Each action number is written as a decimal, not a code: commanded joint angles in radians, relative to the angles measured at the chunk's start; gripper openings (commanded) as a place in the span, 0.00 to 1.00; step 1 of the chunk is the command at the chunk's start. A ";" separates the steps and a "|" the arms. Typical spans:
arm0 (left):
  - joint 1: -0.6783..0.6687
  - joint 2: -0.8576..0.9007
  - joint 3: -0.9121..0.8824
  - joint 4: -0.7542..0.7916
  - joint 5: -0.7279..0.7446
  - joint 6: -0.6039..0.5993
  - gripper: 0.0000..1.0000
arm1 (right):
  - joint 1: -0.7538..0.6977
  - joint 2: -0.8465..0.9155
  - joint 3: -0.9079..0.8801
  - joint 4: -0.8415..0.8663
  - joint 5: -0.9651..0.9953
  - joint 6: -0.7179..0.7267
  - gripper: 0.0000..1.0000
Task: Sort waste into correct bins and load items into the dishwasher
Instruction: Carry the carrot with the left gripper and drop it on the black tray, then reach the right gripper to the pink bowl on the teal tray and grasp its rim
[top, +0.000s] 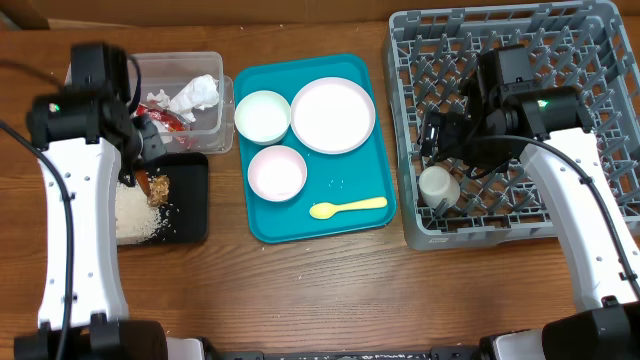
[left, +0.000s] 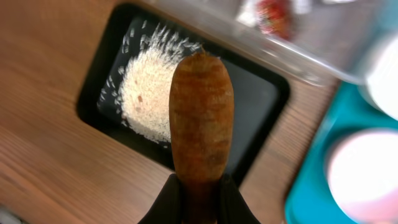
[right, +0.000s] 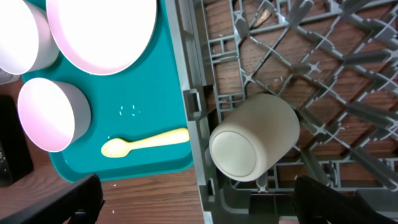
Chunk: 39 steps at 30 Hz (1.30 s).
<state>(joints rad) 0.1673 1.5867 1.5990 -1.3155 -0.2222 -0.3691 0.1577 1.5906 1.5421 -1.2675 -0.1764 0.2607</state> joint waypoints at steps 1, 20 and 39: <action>0.062 0.003 -0.227 0.132 -0.021 -0.146 0.04 | 0.001 -0.011 -0.004 0.005 -0.001 -0.003 1.00; 0.076 0.006 -0.757 0.840 0.012 -0.292 0.44 | 0.001 -0.011 -0.004 0.010 -0.001 -0.003 1.00; -0.055 -0.012 0.011 0.177 0.243 0.184 0.51 | 0.001 -0.011 -0.004 0.019 -0.001 -0.003 1.00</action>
<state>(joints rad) 0.1616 1.6009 1.5181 -1.1030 -0.0711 -0.3161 0.1577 1.5906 1.5417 -1.2522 -0.1764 0.2611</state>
